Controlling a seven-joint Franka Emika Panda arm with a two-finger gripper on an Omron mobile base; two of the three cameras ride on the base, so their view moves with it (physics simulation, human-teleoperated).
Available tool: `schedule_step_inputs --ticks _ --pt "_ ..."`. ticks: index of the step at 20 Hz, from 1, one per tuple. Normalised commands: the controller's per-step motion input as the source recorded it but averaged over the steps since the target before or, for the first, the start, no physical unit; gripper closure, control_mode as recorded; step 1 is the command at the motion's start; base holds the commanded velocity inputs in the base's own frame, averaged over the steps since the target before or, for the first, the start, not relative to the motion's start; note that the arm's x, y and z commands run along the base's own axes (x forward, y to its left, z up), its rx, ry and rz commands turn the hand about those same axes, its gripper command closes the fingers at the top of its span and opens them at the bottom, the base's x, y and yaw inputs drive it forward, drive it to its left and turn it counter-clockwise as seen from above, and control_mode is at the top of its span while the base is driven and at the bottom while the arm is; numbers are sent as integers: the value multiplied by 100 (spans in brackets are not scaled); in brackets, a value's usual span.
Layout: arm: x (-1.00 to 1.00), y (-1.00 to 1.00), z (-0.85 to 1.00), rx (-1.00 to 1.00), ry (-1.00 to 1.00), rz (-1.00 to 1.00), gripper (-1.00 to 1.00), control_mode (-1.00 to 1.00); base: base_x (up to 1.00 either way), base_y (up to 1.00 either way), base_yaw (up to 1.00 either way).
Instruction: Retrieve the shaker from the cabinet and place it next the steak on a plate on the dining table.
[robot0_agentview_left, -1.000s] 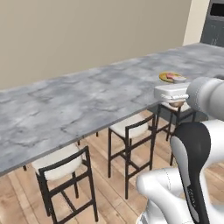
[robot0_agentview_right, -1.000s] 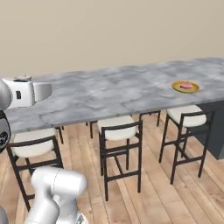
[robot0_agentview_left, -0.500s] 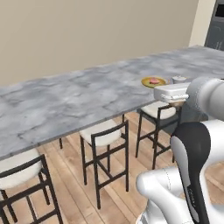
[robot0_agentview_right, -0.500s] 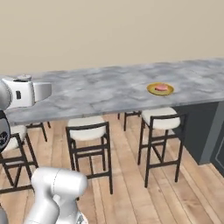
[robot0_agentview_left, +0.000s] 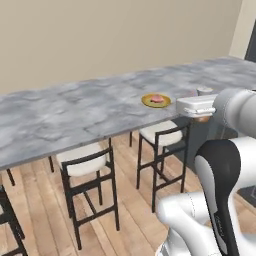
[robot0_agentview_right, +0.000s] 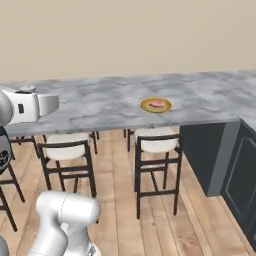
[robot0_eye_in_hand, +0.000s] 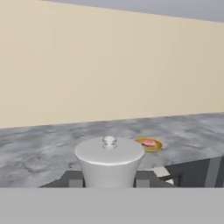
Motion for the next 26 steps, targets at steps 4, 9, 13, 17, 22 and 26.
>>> schedule_step_inputs --ticks 4,9,13,17,22,26 --pt "0 0 0 0 0 0 100 100 28 -100 29" --pt "0 0 0 0 0 0 100 100 56 -100 38" --pt "0 0 0 0 0 0 100 100 63 -100 39" --pt "0 0 0 0 0 0 100 100 51 -48 23" --pt "0 0 0 0 0 0 100 100 55 -22 14" --pt "0 0 0 0 0 0 100 100 63 -24 9"
